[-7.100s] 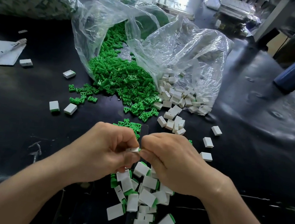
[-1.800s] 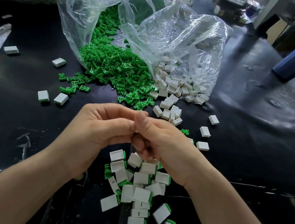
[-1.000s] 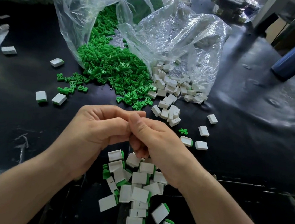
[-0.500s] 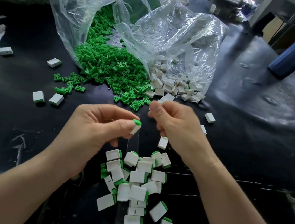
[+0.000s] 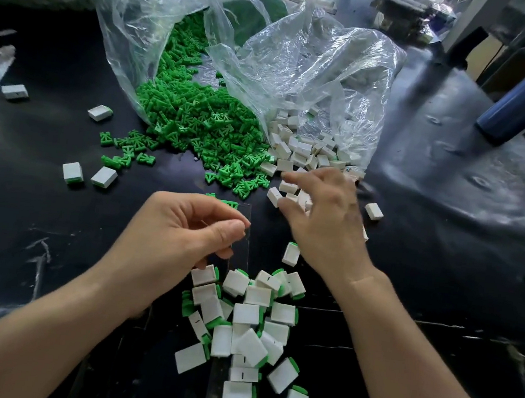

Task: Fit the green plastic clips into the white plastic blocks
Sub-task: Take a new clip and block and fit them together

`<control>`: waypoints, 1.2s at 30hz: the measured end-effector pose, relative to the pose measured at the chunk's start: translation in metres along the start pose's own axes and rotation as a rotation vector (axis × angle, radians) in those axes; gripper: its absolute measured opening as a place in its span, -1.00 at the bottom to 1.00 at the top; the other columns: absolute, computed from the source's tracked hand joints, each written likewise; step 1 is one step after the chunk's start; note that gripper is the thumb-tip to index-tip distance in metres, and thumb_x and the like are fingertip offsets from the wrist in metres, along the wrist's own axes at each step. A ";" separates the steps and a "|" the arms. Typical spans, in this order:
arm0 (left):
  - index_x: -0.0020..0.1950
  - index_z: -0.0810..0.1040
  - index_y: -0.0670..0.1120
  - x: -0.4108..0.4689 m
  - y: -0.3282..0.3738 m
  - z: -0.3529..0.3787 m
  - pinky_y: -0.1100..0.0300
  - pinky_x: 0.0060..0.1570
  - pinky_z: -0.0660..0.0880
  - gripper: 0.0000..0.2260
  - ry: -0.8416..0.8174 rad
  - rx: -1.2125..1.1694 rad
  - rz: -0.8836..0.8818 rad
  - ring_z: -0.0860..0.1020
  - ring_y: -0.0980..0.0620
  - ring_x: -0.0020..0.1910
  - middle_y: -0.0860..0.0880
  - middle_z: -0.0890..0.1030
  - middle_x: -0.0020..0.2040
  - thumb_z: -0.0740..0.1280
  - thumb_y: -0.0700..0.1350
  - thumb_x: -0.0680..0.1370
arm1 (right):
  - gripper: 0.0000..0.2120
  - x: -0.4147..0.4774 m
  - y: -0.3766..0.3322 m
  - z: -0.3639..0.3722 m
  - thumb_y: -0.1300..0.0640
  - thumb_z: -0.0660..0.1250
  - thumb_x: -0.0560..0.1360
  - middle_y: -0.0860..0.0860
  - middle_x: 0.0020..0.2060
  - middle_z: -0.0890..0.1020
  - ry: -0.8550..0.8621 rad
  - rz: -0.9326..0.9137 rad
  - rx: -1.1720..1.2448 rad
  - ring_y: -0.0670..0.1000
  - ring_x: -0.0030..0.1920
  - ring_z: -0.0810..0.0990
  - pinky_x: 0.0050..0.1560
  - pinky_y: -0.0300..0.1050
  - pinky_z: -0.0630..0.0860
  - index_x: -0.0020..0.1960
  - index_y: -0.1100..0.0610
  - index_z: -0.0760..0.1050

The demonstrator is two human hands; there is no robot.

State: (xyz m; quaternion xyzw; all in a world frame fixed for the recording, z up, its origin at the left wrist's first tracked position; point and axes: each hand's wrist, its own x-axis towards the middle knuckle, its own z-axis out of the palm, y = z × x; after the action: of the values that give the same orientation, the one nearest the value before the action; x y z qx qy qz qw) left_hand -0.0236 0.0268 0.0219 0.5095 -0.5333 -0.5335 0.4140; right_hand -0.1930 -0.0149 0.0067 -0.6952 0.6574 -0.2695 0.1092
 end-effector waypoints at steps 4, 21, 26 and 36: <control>-0.26 0.68 -0.02 0.002 -0.003 0.000 0.34 -0.46 0.45 -0.89 0.029 0.015 -0.004 0.60 0.13 -0.41 -0.08 0.68 -0.30 0.40 -0.20 0.40 | -0.62 0.001 -0.002 0.012 0.19 0.28 0.50 -0.02 0.22 0.46 -0.045 -0.154 -0.206 0.05 0.24 0.28 0.12 -0.15 0.12 0.30 -0.01 0.45; -0.10 0.63 -0.01 0.006 -0.006 -0.001 0.36 -0.38 0.53 -0.77 0.075 -0.014 0.015 0.61 0.16 -0.34 -0.01 0.69 -0.18 0.44 -0.31 0.37 | -0.87 -0.019 -0.027 0.007 0.29 0.40 0.41 -0.12 -0.30 0.60 -0.217 -0.083 0.660 -0.19 -0.26 0.57 -0.16 -0.34 0.50 -0.13 0.08 0.55; -0.19 0.63 -0.10 0.007 -0.005 -0.002 0.36 -0.39 0.53 -0.90 0.113 -0.087 0.006 0.60 0.15 -0.39 -0.02 0.67 -0.34 0.42 -0.28 0.35 | -0.92 -0.018 -0.028 0.003 0.20 0.33 0.49 0.08 -0.30 0.64 -0.184 -0.075 0.627 0.07 -0.22 0.60 -0.11 0.08 0.54 -0.11 0.15 0.61; -0.21 0.62 -0.06 0.010 -0.007 -0.006 0.34 -0.45 0.49 -0.91 0.209 -0.150 0.030 0.60 0.14 -0.38 0.01 0.67 -0.32 0.42 -0.21 0.32 | -0.58 -0.014 -0.019 0.014 0.24 0.11 0.56 0.00 0.26 0.38 -0.333 -0.263 -0.102 0.04 0.21 0.22 0.23 -0.14 0.16 0.37 -0.05 0.36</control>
State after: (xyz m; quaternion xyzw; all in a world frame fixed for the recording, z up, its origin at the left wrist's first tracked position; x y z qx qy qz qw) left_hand -0.0182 0.0167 0.0141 0.5220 -0.4533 -0.5097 0.5120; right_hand -0.1691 -0.0019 0.0018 -0.8146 0.5465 -0.1294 0.1448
